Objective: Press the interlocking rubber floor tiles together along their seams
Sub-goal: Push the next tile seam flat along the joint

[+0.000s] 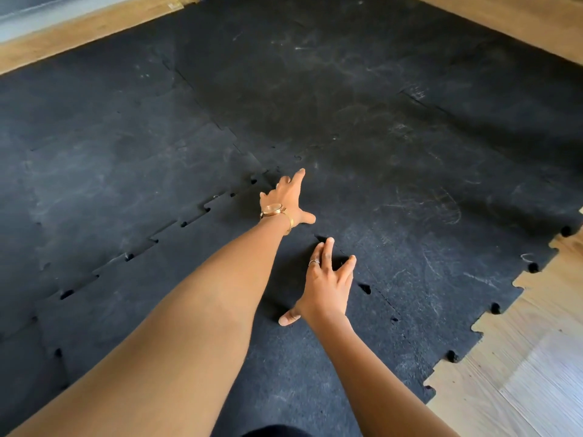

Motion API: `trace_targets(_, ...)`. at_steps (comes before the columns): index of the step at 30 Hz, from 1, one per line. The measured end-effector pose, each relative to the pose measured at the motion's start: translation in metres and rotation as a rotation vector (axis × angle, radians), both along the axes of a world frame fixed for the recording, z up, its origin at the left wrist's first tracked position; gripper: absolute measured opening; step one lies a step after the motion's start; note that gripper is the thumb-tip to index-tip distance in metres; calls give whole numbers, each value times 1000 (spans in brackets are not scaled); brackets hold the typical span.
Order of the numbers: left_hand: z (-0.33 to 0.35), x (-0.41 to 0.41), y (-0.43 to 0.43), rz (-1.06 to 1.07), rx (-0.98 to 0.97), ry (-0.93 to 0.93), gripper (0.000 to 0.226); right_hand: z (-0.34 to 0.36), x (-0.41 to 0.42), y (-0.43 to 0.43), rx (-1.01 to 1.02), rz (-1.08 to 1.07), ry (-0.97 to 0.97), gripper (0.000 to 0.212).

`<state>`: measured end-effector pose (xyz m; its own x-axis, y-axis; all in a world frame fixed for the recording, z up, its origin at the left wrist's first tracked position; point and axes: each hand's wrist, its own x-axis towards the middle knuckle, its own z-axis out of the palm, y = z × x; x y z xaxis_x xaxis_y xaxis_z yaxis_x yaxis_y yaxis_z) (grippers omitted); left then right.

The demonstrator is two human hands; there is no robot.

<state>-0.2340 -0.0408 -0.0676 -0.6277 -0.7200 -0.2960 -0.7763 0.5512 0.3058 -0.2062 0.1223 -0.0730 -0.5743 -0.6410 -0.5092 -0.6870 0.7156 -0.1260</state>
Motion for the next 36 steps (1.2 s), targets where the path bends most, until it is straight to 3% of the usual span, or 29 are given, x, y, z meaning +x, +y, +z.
trace_targets(3, 1, 10, 2, 167, 168, 50, 99, 7, -1, 1, 24, 91, 49, 155)
trace_targets(6, -6, 30, 3, 198, 85, 108, 81, 7, -8, 2, -13, 110, -32, 157)
trace_targets(9, -27, 49, 20, -76, -198, 57, 49, 4, -10, 3, -34, 131, -39, 159)
trace_targets(13, -50, 66, 18, -384, -444, -116, 52, -1, -9, 4, -32, 134, -48, 162)
trace_targets(16, -46, 60, 1, -487, -454, -260, 56, -4, -15, -3, -10, 122, -57, 162)
trace_targets(20, -29, 61, 8, -474, -282, -307, 58, 8, -9, -8, 88, 134, -48, 160)
trace_targets(23, -6, 61, -9, -457, -21, -271, 68, 21, -8, -21, 191, 151, -16, 146)
trace_targets(26, 11, 68, -29, -314, 37, -244, 109, 38, -18, -45, 164, 198, 72, 112)
trace_targets(28, 11, 72, -41, -257, -17, -288, 135, 39, -28, -63, 100, 237, 86, 124)
trace_targets(31, 6, 64, -57, -333, -102, -383, 154, 29, -36, -82, 104, 313, 4, 145)
trace_targets(36, -7, 48, -70, -400, -148, -419, 165, 7, -38, -90, 107, 315, -9, 144)
